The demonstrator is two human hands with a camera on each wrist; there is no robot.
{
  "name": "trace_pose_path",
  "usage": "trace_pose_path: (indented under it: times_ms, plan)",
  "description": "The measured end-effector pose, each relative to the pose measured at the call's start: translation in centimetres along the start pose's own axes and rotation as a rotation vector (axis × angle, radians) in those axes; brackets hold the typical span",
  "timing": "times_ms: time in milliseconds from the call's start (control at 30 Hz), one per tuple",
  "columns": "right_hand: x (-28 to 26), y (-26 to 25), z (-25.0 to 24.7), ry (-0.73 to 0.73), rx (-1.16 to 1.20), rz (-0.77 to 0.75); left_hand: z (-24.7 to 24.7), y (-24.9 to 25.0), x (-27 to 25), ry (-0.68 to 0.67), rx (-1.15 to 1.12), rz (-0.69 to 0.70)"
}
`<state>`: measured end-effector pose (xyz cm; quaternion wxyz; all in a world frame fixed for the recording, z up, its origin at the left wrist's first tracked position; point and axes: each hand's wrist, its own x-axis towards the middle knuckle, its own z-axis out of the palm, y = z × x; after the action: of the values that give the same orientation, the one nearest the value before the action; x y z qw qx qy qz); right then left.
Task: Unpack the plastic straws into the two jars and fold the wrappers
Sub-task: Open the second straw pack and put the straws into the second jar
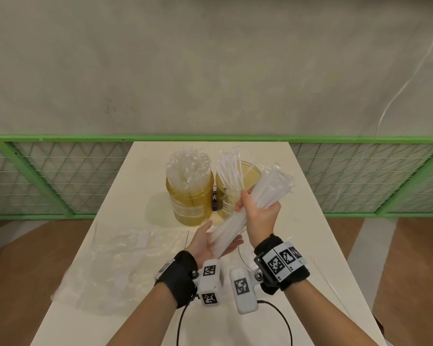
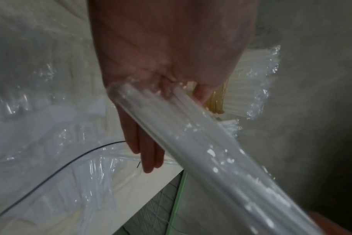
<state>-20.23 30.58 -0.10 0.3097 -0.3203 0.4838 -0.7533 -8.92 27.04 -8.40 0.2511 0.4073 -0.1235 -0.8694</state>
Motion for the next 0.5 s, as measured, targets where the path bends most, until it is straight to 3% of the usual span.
trace_pose_path:
  times_ms: [167, 333, 500]
  plan:
    - [-0.1, 0.1, -0.2, -0.018, -0.029, 0.037, -0.2, -0.2, -0.3, 0.004, 0.012, -0.001]
    - [1.6, -0.8, 0.1, 0.094, -0.005, 0.004, 0.2, -0.1, 0.0, -0.010, 0.082, 0.039]
    - [0.7, -1.2, 0.4, 0.056, -0.060, 0.027, 2.0, 0.9, 0.2, 0.070, -0.158, 0.189]
